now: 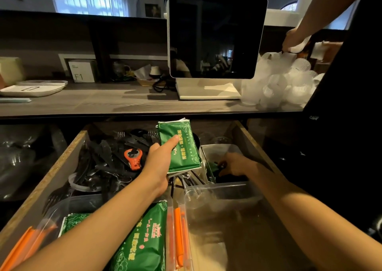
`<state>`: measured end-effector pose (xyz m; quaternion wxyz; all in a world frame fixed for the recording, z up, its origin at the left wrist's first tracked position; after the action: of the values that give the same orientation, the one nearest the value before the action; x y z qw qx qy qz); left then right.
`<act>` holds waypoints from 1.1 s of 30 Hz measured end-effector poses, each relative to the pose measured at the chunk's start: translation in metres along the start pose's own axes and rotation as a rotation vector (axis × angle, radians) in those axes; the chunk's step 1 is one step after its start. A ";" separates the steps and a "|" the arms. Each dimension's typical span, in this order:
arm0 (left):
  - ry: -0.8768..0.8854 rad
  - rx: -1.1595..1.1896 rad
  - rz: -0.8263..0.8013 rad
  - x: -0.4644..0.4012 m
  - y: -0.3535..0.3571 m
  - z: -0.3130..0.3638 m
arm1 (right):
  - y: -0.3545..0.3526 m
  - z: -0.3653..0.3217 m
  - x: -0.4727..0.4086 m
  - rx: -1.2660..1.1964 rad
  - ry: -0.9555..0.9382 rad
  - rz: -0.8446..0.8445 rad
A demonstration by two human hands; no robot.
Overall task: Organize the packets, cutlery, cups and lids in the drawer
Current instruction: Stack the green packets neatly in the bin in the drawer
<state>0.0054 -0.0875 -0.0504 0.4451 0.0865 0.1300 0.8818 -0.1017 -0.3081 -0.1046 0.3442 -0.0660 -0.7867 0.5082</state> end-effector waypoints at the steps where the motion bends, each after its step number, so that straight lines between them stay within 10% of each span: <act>1: -0.017 0.001 -0.006 0.003 0.002 0.002 | -0.001 0.001 0.000 0.008 0.002 0.039; 16: -0.024 -0.014 -0.023 0.013 0.012 0.003 | -0.049 -0.036 0.062 -0.400 -0.158 0.710; 25: -0.035 -0.010 -0.023 0.012 0.014 0.002 | -0.031 -0.072 0.086 -1.241 -0.654 0.609; 33: 0.001 -0.037 0.010 0.011 0.013 0.003 | -0.024 -0.082 0.092 -1.512 -0.556 0.551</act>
<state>-0.0106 -0.0853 -0.0427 0.4420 0.0787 0.1134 0.8863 -0.1148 -0.2158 -0.0202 -0.1344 -0.3401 -0.9263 -0.0907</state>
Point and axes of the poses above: each hand's wrist, its own x-axis away from the middle knuckle, its own y-axis out of the palm, z = x × y, the point moved 1 cm from there along -x, towards the middle knuckle, and after that the axes turned 15 degrees about -z, right-handed, at the moved point
